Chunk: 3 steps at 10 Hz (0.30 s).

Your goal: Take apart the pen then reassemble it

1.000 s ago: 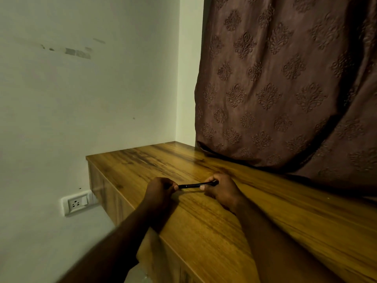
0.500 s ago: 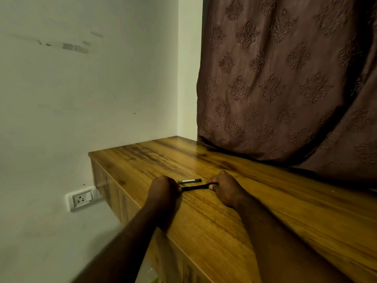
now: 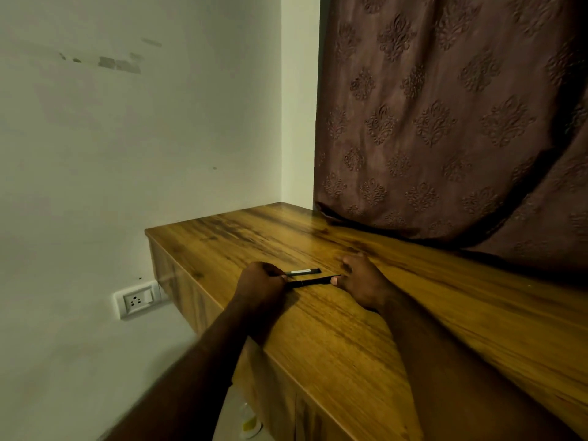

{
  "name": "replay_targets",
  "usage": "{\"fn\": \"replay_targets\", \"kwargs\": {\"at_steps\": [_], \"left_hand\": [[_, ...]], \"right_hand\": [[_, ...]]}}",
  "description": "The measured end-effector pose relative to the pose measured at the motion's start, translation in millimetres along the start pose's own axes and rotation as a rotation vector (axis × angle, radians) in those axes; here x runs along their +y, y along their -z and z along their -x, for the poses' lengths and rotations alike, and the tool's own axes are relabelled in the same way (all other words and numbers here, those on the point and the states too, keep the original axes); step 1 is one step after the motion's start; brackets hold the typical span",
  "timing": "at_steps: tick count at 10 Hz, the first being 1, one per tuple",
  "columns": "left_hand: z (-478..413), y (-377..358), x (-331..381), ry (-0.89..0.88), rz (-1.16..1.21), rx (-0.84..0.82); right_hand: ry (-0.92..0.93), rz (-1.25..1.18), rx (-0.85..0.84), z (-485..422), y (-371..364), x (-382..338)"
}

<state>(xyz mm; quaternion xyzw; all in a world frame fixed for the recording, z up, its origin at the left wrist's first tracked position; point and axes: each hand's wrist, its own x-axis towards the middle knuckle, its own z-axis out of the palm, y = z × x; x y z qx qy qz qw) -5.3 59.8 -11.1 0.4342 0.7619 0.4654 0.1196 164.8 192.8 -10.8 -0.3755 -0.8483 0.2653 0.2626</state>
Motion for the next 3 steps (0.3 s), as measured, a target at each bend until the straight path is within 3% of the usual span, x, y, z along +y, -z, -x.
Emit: {"fn": "replay_targets", "kwargs": {"at_steps": [1,3], "left_hand": [[-2.2,4.3,-4.5,0.044,0.186,0.068],[9.0,-3.1,19.4,-0.208,-0.14,0.105]], "right_hand": [[-0.06,-0.19,0.149,-1.6,3.3,2.8],[-0.067,-0.424,0.584,8.6,5.3,-23.9]]}}
